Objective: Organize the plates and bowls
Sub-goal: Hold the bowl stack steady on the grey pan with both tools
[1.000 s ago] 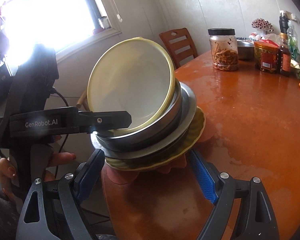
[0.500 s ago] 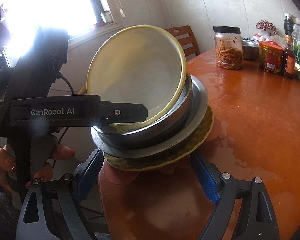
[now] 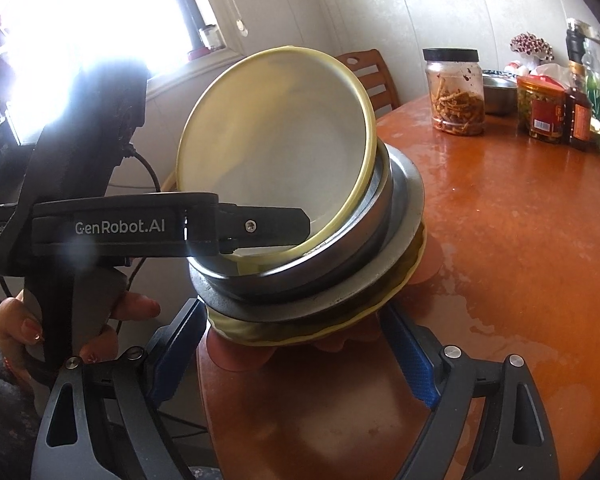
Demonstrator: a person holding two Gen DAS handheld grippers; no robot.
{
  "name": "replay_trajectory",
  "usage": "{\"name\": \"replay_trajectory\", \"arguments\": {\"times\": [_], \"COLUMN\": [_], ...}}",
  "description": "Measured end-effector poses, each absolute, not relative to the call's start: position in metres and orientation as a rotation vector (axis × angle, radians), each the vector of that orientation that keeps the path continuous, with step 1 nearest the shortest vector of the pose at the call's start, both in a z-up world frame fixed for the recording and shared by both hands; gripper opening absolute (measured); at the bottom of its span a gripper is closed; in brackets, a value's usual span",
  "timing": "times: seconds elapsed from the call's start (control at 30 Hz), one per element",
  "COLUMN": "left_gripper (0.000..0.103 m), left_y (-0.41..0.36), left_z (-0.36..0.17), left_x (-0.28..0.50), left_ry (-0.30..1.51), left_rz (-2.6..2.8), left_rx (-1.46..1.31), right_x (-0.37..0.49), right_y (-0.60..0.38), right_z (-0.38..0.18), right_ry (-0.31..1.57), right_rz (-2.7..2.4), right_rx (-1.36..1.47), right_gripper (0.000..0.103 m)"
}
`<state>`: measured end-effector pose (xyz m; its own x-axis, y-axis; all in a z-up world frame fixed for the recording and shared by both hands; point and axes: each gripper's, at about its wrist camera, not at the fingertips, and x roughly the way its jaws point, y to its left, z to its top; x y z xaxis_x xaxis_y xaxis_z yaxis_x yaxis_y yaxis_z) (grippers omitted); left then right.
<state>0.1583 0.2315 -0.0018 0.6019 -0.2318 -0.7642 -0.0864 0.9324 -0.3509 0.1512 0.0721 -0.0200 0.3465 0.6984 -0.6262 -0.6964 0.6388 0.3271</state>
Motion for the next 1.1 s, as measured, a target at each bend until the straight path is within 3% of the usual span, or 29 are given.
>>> {"name": "replay_trajectory", "arguments": {"times": [0.4,1.1], "left_gripper": [0.086,0.086], "left_y": [0.256,0.236], "left_z": [-0.001,-0.005], "left_x": [0.148,0.161], "left_ry": [0.937,0.958], "left_rz": [-0.038,-0.094], "left_rx": [-0.396,-0.436], "right_x": [0.151,0.158], "right_y": [0.075,0.066], "right_z": [-0.022,-0.022], "right_ry": [0.818,0.833], "right_rz": [0.903,0.901], "right_rx": [-0.01,0.026], "right_gripper": [0.089,0.09]}}
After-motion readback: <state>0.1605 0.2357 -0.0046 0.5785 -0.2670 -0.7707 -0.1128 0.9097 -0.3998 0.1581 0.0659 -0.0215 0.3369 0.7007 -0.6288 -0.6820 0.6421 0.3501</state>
